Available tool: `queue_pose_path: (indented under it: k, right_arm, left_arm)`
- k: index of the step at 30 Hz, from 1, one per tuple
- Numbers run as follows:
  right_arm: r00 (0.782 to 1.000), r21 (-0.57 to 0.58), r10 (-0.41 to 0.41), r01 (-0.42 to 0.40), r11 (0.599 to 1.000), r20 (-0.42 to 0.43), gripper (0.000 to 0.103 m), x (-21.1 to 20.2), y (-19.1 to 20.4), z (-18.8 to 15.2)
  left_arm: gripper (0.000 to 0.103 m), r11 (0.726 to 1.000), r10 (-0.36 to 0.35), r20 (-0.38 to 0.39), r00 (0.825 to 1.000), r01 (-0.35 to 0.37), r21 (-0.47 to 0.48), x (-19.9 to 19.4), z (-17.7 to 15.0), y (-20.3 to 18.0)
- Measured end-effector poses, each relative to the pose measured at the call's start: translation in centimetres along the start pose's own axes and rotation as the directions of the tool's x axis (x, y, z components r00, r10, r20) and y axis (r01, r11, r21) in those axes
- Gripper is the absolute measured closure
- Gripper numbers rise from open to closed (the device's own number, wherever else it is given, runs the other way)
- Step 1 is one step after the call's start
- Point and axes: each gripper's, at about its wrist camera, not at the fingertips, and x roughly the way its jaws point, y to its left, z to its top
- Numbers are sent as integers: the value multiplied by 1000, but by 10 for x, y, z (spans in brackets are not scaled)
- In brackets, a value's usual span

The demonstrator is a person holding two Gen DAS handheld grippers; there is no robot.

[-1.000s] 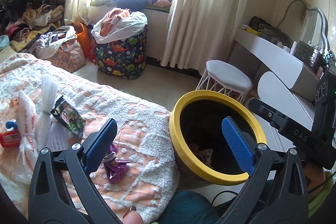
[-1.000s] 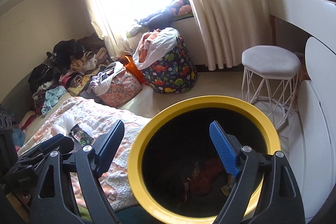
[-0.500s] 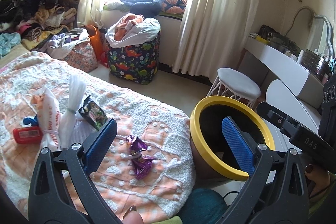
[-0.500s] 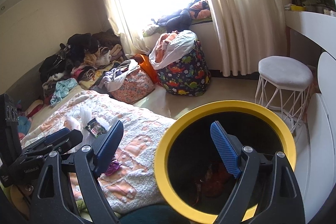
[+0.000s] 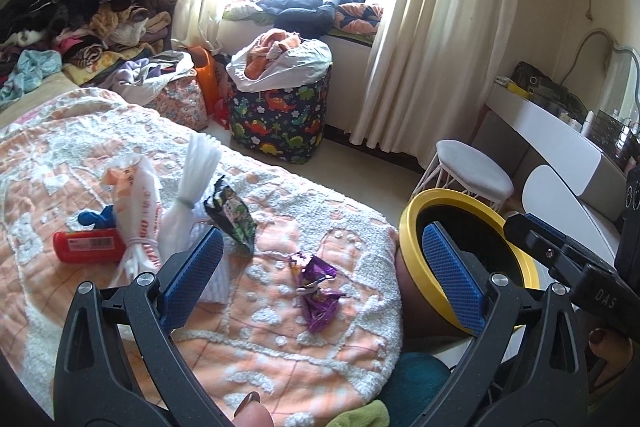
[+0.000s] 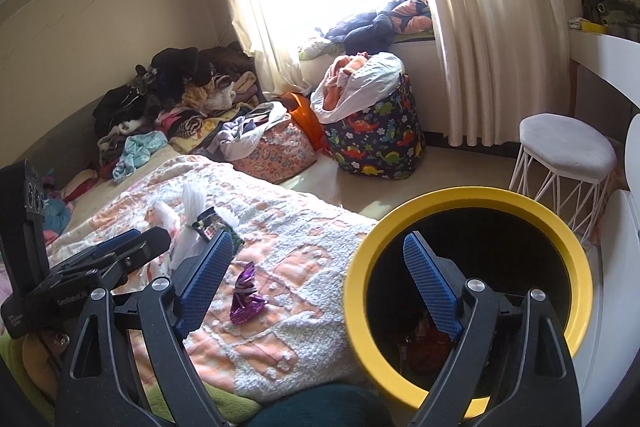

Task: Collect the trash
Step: 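Move both open tools over the trash on the bed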

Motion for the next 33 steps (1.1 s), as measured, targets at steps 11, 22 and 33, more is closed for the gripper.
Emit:
queue_pose_path:
  k: [11,22,33]
  right_arm:
    - [996,-64,51,-55,996,-67,18,18,36,-12]
    - [985,-107,84,-100,989,-148,18,39,64,-25]
    - [970,-96,81,-105,990,-228,18,62,74,-38]
  left_arm:
    - [11,997,51,-1,999,-51,-61,-7,-5,40]
    - [11,986,105,-15,994,-106,-127,-11,-8,78]
    - [11,965,131,-70,989,-144,-221,-5,-18,116]
